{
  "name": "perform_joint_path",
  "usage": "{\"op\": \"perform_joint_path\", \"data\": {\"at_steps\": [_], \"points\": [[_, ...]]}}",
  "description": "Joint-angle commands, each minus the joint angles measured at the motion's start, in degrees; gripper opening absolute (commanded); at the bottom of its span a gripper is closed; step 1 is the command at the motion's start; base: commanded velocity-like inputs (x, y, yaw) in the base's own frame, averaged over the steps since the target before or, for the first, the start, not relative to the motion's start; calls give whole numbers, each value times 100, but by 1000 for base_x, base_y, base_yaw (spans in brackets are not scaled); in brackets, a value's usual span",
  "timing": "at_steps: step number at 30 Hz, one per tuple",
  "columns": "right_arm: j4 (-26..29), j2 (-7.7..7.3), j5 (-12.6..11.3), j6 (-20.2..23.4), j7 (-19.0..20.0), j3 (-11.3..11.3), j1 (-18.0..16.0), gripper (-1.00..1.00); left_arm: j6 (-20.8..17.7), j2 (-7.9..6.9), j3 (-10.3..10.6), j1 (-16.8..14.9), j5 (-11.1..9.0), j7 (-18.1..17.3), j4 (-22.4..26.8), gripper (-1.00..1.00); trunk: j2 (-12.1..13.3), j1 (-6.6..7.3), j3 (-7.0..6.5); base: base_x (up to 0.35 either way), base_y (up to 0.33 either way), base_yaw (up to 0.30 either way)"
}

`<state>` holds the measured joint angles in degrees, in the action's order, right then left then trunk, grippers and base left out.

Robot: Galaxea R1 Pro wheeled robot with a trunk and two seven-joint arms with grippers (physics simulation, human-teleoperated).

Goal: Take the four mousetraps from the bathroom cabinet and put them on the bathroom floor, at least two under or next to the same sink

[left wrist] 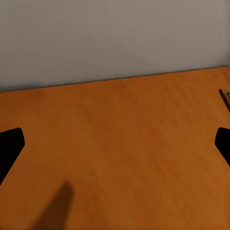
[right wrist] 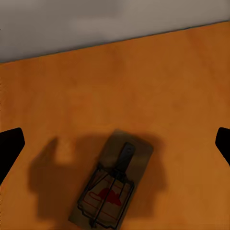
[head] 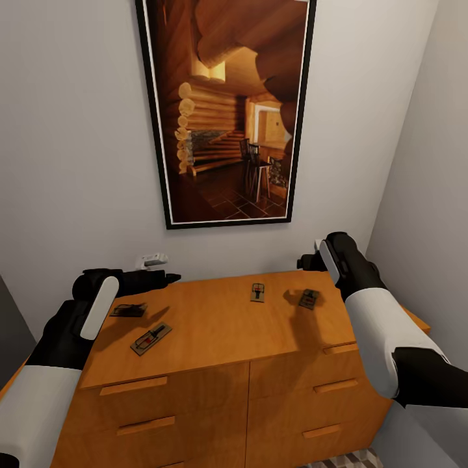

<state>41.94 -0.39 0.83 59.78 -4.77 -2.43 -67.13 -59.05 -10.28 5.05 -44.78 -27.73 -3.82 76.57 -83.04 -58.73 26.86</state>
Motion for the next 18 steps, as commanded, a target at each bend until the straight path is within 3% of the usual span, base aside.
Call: {"op": "perform_joint_path", "data": {"at_steps": [1,18], "points": [[-3,4,5,22,-8,-8,-6,100,-15,-3,5,-5,41,-40,0,100,-4,0,7,0,0,0],[-582,27,-16,22,-7,-16,-10,100,-16,-5,5,-5,40,-37,-18,100,-4,0,7,0,0,0]]}}
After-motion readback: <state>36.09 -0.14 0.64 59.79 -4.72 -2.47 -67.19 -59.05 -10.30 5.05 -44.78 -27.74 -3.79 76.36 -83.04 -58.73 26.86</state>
